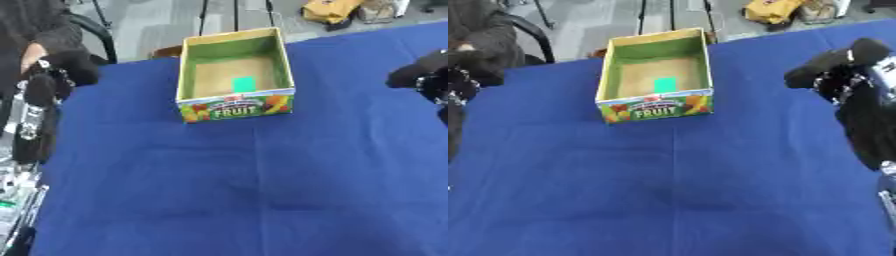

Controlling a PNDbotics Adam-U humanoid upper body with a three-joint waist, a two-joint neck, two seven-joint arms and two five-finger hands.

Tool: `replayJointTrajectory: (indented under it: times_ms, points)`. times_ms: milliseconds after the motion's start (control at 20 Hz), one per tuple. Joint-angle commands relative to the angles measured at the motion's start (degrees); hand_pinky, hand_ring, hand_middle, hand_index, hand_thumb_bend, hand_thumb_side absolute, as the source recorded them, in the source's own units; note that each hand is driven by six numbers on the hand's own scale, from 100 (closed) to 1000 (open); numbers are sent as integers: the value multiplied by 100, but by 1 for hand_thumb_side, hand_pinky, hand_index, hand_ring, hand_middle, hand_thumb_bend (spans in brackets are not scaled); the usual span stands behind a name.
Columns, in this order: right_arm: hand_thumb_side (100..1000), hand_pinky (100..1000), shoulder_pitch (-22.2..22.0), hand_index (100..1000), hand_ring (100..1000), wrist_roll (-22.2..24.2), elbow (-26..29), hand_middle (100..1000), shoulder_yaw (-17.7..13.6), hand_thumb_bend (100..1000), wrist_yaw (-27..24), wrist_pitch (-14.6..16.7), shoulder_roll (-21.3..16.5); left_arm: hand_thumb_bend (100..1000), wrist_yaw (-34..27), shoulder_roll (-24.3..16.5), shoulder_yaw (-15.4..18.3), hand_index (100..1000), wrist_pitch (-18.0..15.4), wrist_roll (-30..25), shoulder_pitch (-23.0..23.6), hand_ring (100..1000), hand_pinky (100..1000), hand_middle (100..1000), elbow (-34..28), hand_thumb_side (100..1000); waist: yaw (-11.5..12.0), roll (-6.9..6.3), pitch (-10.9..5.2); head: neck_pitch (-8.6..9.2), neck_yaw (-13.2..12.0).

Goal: Pick up objects on the table and place them in the box.

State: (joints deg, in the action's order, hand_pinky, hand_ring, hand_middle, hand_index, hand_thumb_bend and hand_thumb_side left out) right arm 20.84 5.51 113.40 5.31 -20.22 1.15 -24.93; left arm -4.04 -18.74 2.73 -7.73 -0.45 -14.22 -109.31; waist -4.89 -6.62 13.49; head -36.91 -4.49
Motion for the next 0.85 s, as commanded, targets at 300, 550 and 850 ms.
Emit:
replayJointTrajectory:
  times_ms: [300,550,850]
  points:
    - [901,723,14,608,678,-29,119,549,-58,100,38,2,-57,643,15,162,70,785,31,-35,-18,686,733,613,55,881,69,80,-80,-100,-31]
    - [906,723,12,608,678,-18,119,549,-48,100,52,-5,-50,630,25,230,62,784,36,-58,5,684,732,610,56,893,74,88,-59,-140,-46]
    - [903,723,16,608,679,-10,119,549,-40,100,61,0,-60,612,65,289,23,782,46,-107,14,684,733,610,78,905,94,105,-35,-144,-69]
